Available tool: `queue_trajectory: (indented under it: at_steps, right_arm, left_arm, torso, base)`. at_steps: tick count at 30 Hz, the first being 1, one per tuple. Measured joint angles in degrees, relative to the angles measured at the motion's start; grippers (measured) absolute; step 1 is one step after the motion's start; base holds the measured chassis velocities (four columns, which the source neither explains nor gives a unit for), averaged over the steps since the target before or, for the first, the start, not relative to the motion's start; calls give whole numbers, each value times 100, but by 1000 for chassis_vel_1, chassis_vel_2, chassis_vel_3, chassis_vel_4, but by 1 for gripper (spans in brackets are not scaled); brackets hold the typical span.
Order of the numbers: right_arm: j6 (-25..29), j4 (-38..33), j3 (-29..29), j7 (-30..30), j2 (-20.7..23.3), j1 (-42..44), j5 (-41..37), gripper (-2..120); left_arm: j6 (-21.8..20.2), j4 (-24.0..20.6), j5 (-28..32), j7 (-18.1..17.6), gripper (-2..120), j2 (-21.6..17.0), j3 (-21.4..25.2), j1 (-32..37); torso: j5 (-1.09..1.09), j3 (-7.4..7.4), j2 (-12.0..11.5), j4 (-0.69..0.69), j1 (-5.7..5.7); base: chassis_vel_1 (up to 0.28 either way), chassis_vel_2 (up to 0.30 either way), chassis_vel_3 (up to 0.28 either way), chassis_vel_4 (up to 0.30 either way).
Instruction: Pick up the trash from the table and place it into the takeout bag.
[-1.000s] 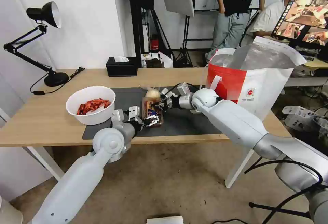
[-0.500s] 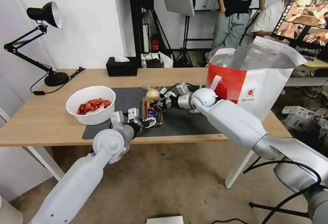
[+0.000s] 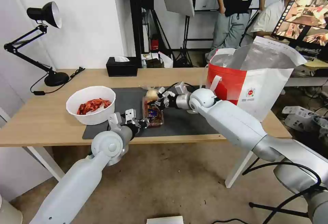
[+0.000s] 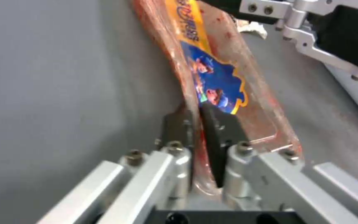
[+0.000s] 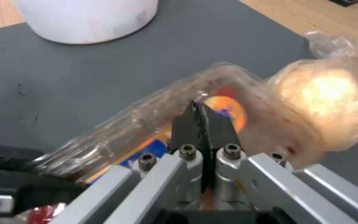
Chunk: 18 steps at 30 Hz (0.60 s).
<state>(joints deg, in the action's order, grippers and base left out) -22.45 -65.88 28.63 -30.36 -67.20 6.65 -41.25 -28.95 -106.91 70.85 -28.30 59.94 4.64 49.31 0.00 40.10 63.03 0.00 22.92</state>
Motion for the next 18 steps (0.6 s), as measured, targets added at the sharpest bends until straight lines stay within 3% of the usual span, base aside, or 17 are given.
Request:
queue_trajectory:
  at_steps: [6, 9, 12, 18]
  right_arm:
    - [-4, -289, -137, 126, 171, 139, -79, 0]
    - [-25, -1063, -359, 446, 627, 462, -197, 0]
    - [-25, -1293, -429, 540, 783, 566, -227, 3]
    - [-12, -2880, -1288, 1199, 1932, 1697, -319, 32]
  left_arm:
    - [46, -85, 18, -16, 0, -8, 112, 94]
    - [158, -290, 118, -76, 0, -2, 318, 263]
    - [190, -347, 151, -85, 0, 8, 370, 306]
    - [384, -744, 450, -85, 0, 22, 673, 559]
  torso:
    - [0, 0, 0, 0, 1]
    - [1, 0, 0, 1, 0]
    - [1, 0, 1, 1, 0]
    - [1, 0, 0, -2, 0]
  base:
    - [0, 0, 0, 0]
    - [0, 0, 0, 0]
    - [0, 0, 0, 0]
    - [0, 0, 0, 0]
